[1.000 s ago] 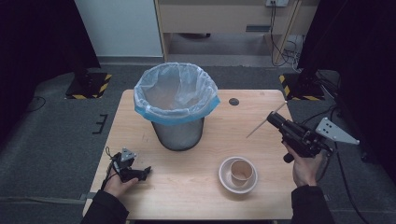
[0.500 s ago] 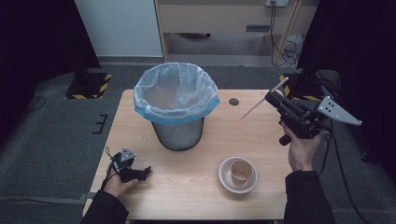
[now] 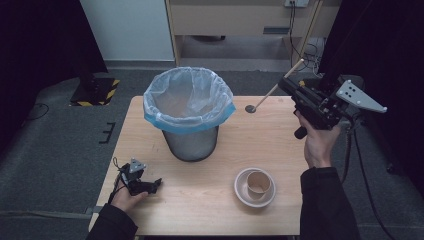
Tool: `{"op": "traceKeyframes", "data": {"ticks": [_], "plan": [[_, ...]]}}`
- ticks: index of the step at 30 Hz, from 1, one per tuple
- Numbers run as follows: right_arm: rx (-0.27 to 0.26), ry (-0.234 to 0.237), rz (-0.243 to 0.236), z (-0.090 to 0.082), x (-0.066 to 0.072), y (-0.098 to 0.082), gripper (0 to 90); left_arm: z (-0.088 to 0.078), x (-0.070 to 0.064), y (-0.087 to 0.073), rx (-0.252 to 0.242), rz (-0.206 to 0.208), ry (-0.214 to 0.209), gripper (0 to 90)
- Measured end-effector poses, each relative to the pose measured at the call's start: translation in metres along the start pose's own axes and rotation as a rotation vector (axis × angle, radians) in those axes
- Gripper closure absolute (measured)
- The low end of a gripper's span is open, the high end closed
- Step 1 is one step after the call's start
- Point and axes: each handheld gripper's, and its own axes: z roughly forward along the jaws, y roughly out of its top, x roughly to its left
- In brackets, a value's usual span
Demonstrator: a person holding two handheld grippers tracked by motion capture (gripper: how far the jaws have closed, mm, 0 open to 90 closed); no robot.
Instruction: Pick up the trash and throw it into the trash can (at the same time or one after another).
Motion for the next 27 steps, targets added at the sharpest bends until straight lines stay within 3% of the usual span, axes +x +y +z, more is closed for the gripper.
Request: {"op": "traceKeyframes", "data": {"ticks": [9, 27], "plan": [[-0.011, 0.024, -0.007, 0.031, 0.011, 0.012, 85.3, 0.0, 0.0, 0.0, 0.0, 0.0, 0.0, 0.0], [0.012, 0.035, -0.015, 0.08, 0.023, 0.011, 85.3, 0.0, 0.0, 0.0, -0.002, 0.0, -0.001, 0.0]]}}
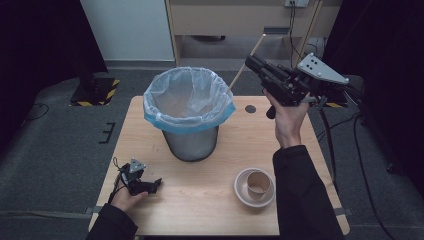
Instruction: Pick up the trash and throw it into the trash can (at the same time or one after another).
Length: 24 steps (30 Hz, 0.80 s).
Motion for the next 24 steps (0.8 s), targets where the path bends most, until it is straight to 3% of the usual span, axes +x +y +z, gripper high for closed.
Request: {"op": "traceKeyframes", "data": {"ticks": [9, 24], "plan": [[0.012, -0.011, 0.008, 0.022, 0.002, -0.012, 85.3, 0.0, 0.0, 0.0, 0.0, 0.001, -0.001, 0.0], [0.084, -0.022, 0.002, 0.059, 0.007, -0.038, 85.2, 0.0, 0.0, 0.0, 0.0, 0.003, -0.002, 0.0]]}}
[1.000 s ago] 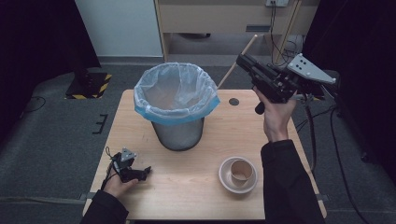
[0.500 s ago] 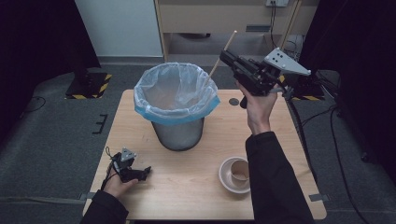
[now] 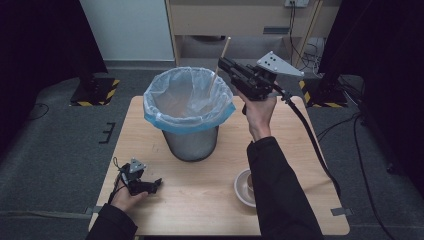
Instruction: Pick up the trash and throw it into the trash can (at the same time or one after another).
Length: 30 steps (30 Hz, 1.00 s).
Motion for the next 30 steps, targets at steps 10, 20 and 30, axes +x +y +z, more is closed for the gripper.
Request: {"op": "traceKeyframes", "data": {"ticks": [10, 20, 30], "plan": [[0.062, -0.01, 0.002, 0.017, 0.003, -0.021, 84.5, 0.0, 0.0, 0.0, 0.001, 0.003, -0.002, 0.0], [0.089, -0.004, 0.013, 0.017, -0.002, -0.03, 59.9, 0.0, 0.0, 0.0, 0.001, 0.005, -0.004, 0.0], [0.033, -0.063, 0.039, -0.014, -0.015, -0.012, 36.3, 0.0, 0.0, 0.0, 0.001, 0.005, -0.003, 0.0]]}}
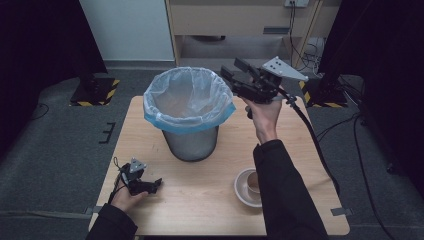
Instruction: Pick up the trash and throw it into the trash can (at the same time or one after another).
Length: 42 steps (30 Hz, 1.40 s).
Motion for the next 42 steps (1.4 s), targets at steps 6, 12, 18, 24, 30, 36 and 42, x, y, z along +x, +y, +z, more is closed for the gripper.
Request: {"op": "traceKeyframes", "data": {"ticks": [6, 12, 18, 24, 30, 36, 42], "plan": [[0.017, -0.031, -0.018, -0.027, -0.002, 0.002, 24.4, 0.0, 0.0, 0.0, 0.0, 0.0, 0.0, 0.0], [0.005, -0.051, -0.025, -0.056, -0.003, 0.005, 20.4, 0.0, 0.0, 0.0, 0.0, 0.0, 0.001, 0.0], [0.01, -0.106, 0.006, -0.092, -0.019, -0.002, 19.9, 0.0, 0.0, 0.0, 0.001, 0.001, 0.0, 0.0], [0.046, -0.159, 0.033, -0.123, -0.036, -0.022, 19.9, 0.0, 0.0, 0.0, 0.001, 0.0, 0.0, 0.0], [0.09, -0.193, 0.047, -0.15, -0.046, -0.045, 20.6, 0.0, 0.0, 0.0, 0.001, 0.0, 0.0, 0.0], [0.178, -0.19, 0.022, -0.168, -0.043, -0.072, 21.2, 0.0, 0.0, 0.0, 0.001, 0.0, 0.0, 0.0], [0.259, -0.172, 0.036, -0.181, -0.039, -0.1, 22.4, 0.0, 0.0, 0.0, 0.001, 0.0, 0.0, 0.0]]}}
